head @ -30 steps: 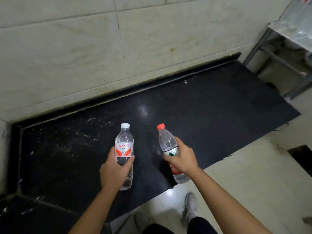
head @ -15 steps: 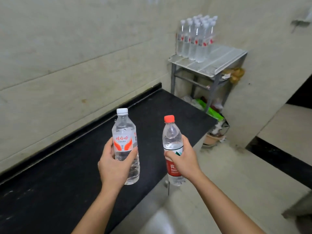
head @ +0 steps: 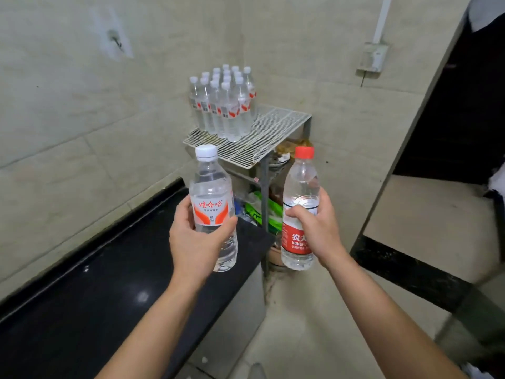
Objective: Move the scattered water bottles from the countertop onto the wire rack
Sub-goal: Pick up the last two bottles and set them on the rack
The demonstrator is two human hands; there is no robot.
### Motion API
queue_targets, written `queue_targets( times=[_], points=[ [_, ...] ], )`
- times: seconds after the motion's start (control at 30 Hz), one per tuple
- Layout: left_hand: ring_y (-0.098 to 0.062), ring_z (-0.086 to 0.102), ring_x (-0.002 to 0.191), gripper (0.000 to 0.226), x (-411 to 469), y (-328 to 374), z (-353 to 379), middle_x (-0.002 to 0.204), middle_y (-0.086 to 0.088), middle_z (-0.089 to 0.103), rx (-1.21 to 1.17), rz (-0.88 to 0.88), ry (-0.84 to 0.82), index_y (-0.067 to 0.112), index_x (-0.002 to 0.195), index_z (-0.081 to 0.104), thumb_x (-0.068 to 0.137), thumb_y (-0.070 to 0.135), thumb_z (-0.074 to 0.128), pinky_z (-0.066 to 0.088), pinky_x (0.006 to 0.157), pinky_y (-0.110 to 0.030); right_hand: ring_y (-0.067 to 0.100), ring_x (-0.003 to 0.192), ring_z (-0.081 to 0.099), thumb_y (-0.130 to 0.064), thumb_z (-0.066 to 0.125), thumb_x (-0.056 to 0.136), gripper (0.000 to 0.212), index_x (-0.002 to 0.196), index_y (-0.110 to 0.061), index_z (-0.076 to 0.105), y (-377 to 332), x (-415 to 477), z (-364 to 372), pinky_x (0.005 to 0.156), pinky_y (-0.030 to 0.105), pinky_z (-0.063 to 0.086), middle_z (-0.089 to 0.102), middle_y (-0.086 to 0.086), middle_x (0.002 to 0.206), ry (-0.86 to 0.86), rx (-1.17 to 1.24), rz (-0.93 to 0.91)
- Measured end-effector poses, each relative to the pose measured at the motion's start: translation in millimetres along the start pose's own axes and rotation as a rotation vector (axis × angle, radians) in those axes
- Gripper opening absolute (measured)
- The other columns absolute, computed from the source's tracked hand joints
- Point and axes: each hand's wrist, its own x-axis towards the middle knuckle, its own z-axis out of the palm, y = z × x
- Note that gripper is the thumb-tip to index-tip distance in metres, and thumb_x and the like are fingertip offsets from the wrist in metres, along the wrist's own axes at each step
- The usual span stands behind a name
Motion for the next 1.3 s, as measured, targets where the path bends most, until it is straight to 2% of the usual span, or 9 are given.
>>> queue_targets(
  times=[0.13,0.4,0.6,0.73,0.87,1.0,1.1,1.17,1.3],
  points=[
    [-0.02,0.071,0.092,0.051,66.9,1.0,52.6,0.107,-0.007,0.069,0.008,0.048,0.028,0.036,0.098,0.062,0.054,0.035,0.088,0.059,0.085,-0.05,0.02,0.093,0.07,-0.028,0.072,0.062,0.057,0.117,-0.029,0.059,-7.9,79.6,-8.6,0.09,0.051,0.057,0.073,-0.006,0.101,0.009,-0.038,-0.078],
    [-0.018,0.071,0.095,0.067,202.5,19.8,157.3,0.106,-0.001,0.071,-0.103,0.111,-0.056,0.024,0.114,0.057,0.055,0.024,0.088,0.059,0.086,-0.046,0.016,0.086,0.07,-0.026,0.072,0.06,0.054,0.112,-0.024,0.06,-44.8,247.7,-17.1,0.082,0.038,0.057,0.073,-0.003,0.096,-0.023,-0.022,-0.131],
    [-0.02,0.072,0.102,0.079,284.2,31.1,219.7,0.112,-0.002,0.073,-0.144,0.12,-0.093,0.017,0.125,0.057,0.06,0.042,0.093,0.058,0.09,-0.05,0.023,0.08,0.071,-0.026,0.073,0.063,0.047,0.107,-0.02,0.057,-61.9,352.6,-35.5,0.074,0.042,0.058,0.073,0.005,0.094,-0.055,0.027,-0.137],
    [-0.017,0.069,0.108,0.083,325.1,21.8,267.3,0.119,0.001,0.07,-0.152,0.084,-0.07,0.024,0.13,0.05,0.065,0.067,0.08,0.055,0.095,-0.05,0.024,0.079,0.072,-0.021,0.077,0.073,0.037,0.104,-0.022,0.057,-51.4,429.2,-36.3,0.072,0.042,0.059,0.072,0.005,0.092,-0.118,0.072,-0.154],
    [-0.018,0.06,0.124,0.087,364.3,-2.1,317.0,0.138,0.003,0.059,-0.12,0.023,-0.027,0.033,0.141,0.039,0.071,0.082,0.062,0.048,0.104,-0.055,0.02,0.088,0.074,-0.053,0.076,0.071,0.043,0.105,-0.031,0.06,-31.6,512.6,-26.7,0.087,0.048,0.059,0.075,-0.004,0.095,-0.241,0.065,-0.156],
    [-0.009,0.045,0.136,0.087,397.3,-11.3,370.2,0.154,0.014,0.036,-0.075,-0.023,0.061,0.033,0.153,0.022,0.083,0.07,0.058,0.038,0.113,-0.043,0.016,0.096,0.073,-0.065,0.074,0.069,0.053,0.111,-0.036,0.06,-18.0,594.7,-16.4,0.093,0.049,0.057,0.075,-0.007,0.104,-0.433,0.066,-0.143],
    [0.001,0.058,0.12,0.055,425.0,-17.7,402.3,0.132,0.013,0.06,-0.009,-0.039,0.147,0.028,0.137,0.042,0.09,0.049,0.063,0.049,0.103,-0.035,0.012,0.102,0.071,-0.056,0.077,0.079,0.055,0.124,-0.033,0.056,-8.4,648.0,-9.9,0.094,0.044,0.056,0.072,-0.009,0.112,-0.595,0.056,-0.137],
    [0.015,0.059,0.107,0.044,440.0,-22.0,417.9,0.12,0.022,0.059,0.06,-0.06,0.174,0.027,0.13,0.043,0.093,0.039,0.064,0.05,0.095,-0.023,0.011,0.107,0.069,-0.063,0.077,0.073,0.066,0.129,-0.037,0.053,-0.2,677.1,-3.6,0.097,0.044,0.054,0.071,-0.011,0.118,-0.677,0.022,-0.13],
    [-0.002,0.064,0.112,0.054,459.3,-36.9,435.6,0.129,0.004,0.063,0.116,-0.107,0.224,0.017,0.137,0.042,0.092,0.031,0.066,0.055,0.095,-0.026,0.01,0.113,0.066,-0.065,0.077,0.071,0.068,0.129,-0.041,0.05,18.4,716.4,13.7,0.103,0.05,0.051,0.067,-0.012,0.123,-0.81,-0.046,-0.142]
  ],
)
